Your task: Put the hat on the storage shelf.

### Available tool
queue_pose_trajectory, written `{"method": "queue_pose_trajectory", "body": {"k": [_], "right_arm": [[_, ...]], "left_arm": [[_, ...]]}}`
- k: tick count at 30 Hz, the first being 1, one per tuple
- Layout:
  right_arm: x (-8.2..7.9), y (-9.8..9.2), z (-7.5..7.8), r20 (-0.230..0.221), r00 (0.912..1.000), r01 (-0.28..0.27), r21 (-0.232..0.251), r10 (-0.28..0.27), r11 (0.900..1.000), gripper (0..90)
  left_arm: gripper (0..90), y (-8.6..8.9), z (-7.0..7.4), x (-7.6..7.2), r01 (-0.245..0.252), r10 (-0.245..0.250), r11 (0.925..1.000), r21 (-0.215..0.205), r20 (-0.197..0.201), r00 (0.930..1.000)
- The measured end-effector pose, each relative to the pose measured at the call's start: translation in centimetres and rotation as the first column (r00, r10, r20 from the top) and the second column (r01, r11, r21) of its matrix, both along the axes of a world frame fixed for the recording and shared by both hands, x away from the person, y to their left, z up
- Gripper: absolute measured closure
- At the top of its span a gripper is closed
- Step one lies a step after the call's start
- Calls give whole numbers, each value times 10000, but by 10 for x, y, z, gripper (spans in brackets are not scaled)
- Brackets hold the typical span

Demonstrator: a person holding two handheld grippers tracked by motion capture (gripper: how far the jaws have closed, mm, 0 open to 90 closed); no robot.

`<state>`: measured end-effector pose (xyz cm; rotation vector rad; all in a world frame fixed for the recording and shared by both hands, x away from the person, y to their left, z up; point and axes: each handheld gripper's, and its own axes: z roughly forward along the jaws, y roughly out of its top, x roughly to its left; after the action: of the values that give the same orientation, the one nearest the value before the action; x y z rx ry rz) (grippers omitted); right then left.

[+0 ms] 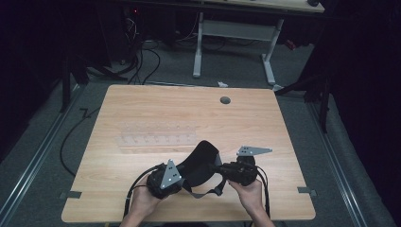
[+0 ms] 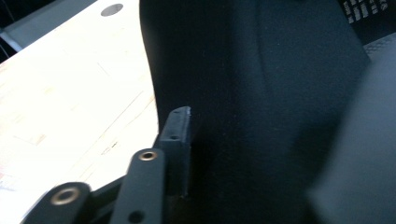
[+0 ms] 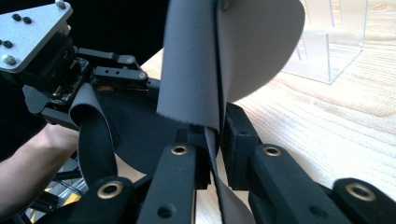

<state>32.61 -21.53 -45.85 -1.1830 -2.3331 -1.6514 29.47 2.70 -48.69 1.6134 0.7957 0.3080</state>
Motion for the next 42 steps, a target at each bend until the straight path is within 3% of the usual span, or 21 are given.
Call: {"method": "queue_pose_trajectory", "body": {"k": [3,8,11,13,20,25,31,35,36,37,42], "right_arm": [[0,0,1,-18,10000,24,0,-24,10000,813],[1,-1,2,18,9999,155,86,-155,9998,766],[2,-3,2,244,9984,501,70,-502,9987,668],[2,-8,4,376,9971,655,359,-668,9972,595],[-1,-30,6,723,9887,1273,533,-1310,9904,466],[1,-48,-7,717,9783,1953,-86,-1942,9807,429],[7,-63,-32,580,9589,2831,-1310,-2777,9501,412],[10,-70,-45,604,9411,3379,-1978,-3326,9201,406],[10,-70,-45,604,9411,3379,-1978,-3326,9201,406],[12,-74,-51,595,9308,3643,-2285,-3606,9028,402],[14,-78,-60,908,9103,4109,-3180,-4039,8544,394]], "left_arm": [[689,1,2,-2,195,-194,9997,124,-71,9998],[781,3,6,-6,731,-733,9973,-72,-361,9967],[846,2,7,-9,1081,-1091,9939,-206,-526,9926],[849,1,8,-10,1027,-1035,9946,-159,-593,9929],[852,16,22,-6,874,-998,9874,-1316,-901,9909],[852,27,26,-2,568,-785,9817,-1819,-1141,9904],[852,38,30,2,154,-455,9750,-2219,-1316,9903],[850,46,33,5,-127,-230,9684,-2490,-1400,9899],[850,46,33,5,-127,-230,9684,-2490,-1400,9899],[849,51,35,7,-283,-111,9638,-2653,-1457,9893],[849,60,38,10,-649,207,9594,-2744,-1610,9867]]}}
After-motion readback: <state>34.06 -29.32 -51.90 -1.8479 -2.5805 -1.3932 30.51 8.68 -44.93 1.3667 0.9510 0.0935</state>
